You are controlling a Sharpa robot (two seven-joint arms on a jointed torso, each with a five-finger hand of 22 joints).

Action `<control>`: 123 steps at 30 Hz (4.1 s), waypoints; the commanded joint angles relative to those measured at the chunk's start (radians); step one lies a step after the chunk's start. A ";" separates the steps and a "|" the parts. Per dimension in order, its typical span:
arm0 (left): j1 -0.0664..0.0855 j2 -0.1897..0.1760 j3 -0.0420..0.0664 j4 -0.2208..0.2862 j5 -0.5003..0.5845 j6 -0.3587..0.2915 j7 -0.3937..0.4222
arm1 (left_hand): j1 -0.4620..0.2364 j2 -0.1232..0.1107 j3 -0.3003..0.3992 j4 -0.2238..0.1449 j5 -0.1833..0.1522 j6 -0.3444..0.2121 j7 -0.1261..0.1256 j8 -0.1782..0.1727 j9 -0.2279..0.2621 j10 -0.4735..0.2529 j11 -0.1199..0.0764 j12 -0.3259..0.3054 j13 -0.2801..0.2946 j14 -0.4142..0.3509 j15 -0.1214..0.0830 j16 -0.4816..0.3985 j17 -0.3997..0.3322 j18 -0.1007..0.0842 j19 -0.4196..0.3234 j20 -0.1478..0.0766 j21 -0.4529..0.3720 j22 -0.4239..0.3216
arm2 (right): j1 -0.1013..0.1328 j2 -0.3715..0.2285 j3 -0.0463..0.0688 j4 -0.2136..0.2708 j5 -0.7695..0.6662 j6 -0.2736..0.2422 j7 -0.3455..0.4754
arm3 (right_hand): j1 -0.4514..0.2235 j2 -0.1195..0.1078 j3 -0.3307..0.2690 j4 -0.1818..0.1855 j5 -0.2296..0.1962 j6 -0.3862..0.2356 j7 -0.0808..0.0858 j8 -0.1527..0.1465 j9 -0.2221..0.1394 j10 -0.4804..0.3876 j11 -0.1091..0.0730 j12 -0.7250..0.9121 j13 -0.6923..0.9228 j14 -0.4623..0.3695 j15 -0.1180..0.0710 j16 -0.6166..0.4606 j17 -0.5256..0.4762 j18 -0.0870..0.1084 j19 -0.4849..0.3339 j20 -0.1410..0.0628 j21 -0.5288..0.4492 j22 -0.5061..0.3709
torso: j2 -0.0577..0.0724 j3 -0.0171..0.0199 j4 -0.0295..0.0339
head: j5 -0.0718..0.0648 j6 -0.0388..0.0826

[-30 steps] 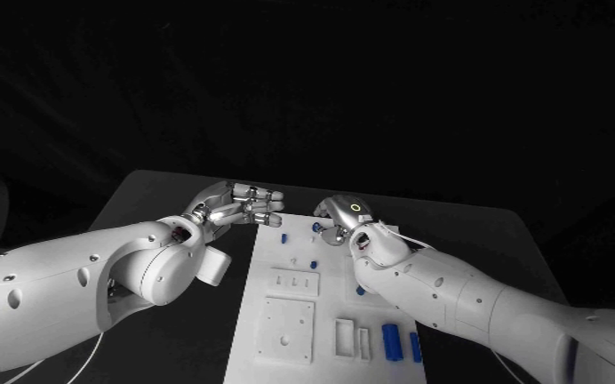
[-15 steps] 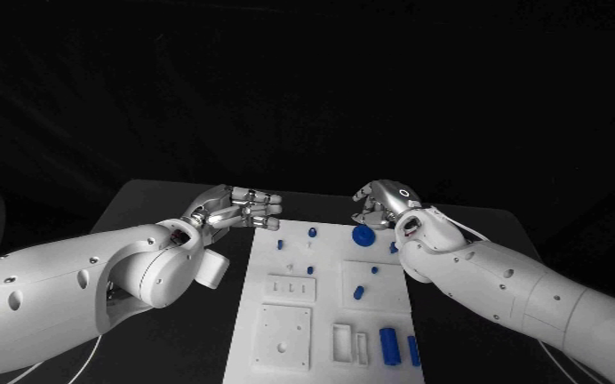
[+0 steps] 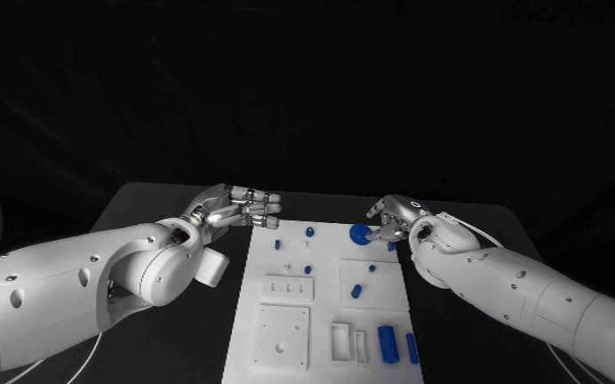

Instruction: Assemble the parts on the task board

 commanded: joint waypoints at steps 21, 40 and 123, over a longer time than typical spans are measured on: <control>0.000 0.015 0.000 -0.013 -0.002 0.025 0.007 | -0.003 -0.002 -0.002 -0.005 0.001 -0.008 0.000 0.003 0.001 -0.005 0.000 0.000 0.002 -0.007 0.002 -0.004 -0.001 -0.001 0.008 0.000 -0.001 -0.001 | -0.018 0.061 0.001 -0.101 0.028 0.006 0.011 | -0.019 0.025 0.018 -0.007 0.005 0.024 -0.004 -0.002 0.000 0.015 -0.002 0.019 0.023 0.013 -0.001 0.009 0.053 0.008 0.026 0.004 0.057 0.097 | -0.002 -0.0052 0.0005 | 0.003 -0.011; 0.000 0.017 0.000 -0.015 -0.003 0.027 0.004 | -0.005 0.000 -0.002 -0.005 0.001 -0.009 0.000 0.003 0.001 -0.005 0.000 0.000 0.002 -0.007 0.003 -0.004 -0.001 -0.002 0.007 0.000 0.001 -0.003 | -0.011 0.082 0.001 -0.115 0.037 0.008 0.009 | -0.028 0.025 0.019 0.003 0.000 0.029 -0.005 -0.002 0.000 0.016 -0.002 0.021 0.026 0.014 -0.001 0.009 0.057 0.008 0.025 0.004 0.065 0.097 | -0.002 -0.0045 0.0010 | 0.003 -0.014; 0.000 0.015 0.000 -0.007 -0.013 0.023 0.001 | -0.004 -0.001 -0.004 -0.003 0.000 -0.010 0.001 0.003 0.001 -0.006 0.000 0.000 0.002 -0.008 0.003 -0.004 -0.001 -0.001 0.006 0.001 0.003 -0.006 | -0.009 0.139 -0.041 0.083 -0.208 -0.171 -0.084 | -0.063 -0.001 0.268 0.015 -0.133 0.187 -0.046 -0.002 0.001 0.053 -0.026 0.058 0.065 0.019 -0.018 0.036 0.078 -0.015 0.024 -0.014 0.176 0.113 | -0.003 -0.0034 0.0018 | 0.012 -0.023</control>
